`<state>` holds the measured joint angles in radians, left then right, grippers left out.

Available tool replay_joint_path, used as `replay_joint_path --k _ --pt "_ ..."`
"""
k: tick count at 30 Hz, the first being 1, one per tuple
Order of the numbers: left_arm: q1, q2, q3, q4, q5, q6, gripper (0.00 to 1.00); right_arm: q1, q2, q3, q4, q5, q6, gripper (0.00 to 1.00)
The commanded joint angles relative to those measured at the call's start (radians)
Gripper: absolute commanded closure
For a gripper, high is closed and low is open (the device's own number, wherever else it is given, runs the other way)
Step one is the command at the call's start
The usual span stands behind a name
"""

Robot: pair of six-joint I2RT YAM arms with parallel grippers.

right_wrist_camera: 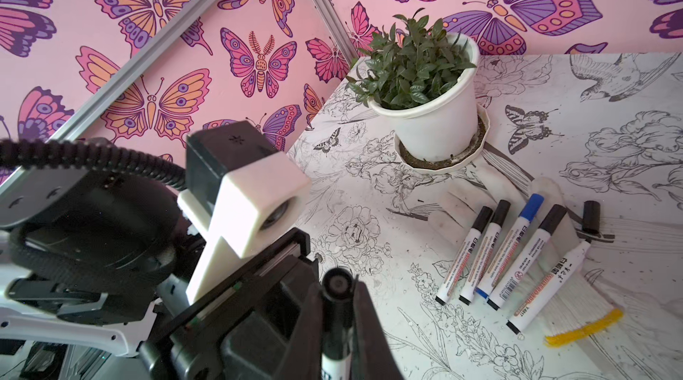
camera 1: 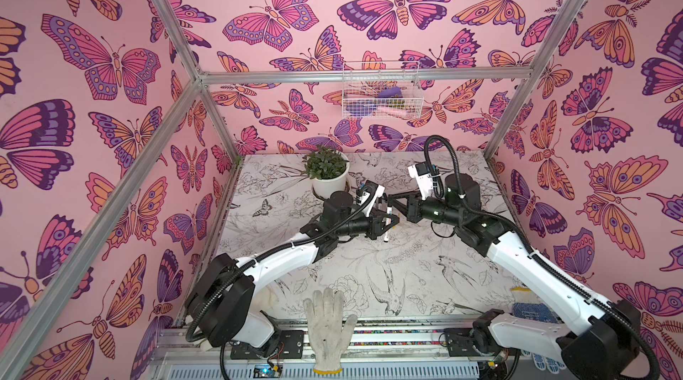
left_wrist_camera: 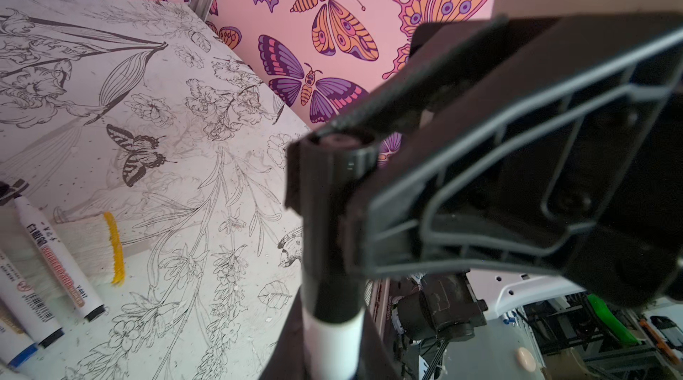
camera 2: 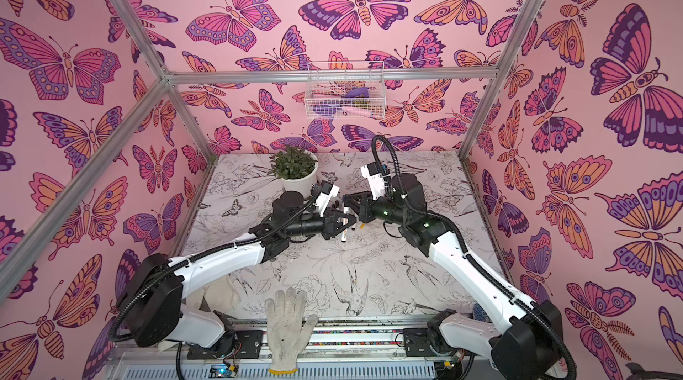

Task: Insert pens into pen caps
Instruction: Put on the pen cap to the pen.

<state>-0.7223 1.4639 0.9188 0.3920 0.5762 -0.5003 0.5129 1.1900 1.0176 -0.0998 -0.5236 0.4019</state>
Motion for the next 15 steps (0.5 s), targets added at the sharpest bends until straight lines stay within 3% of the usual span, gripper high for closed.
replay_joint_path --k 1,9,15 --pt "0.043 -0.048 0.035 0.060 -0.263 0.036 1.00 0.042 0.037 0.003 -0.262 -0.368 -0.035 1.00" --pt "0.044 -0.091 0.001 0.036 -0.415 0.046 1.00 0.044 0.052 -0.014 -0.261 -0.498 -0.004 1.00" --pt "0.046 -0.083 0.065 0.058 -0.439 0.071 1.00 0.047 0.042 -0.048 -0.320 -0.485 -0.048 1.00"
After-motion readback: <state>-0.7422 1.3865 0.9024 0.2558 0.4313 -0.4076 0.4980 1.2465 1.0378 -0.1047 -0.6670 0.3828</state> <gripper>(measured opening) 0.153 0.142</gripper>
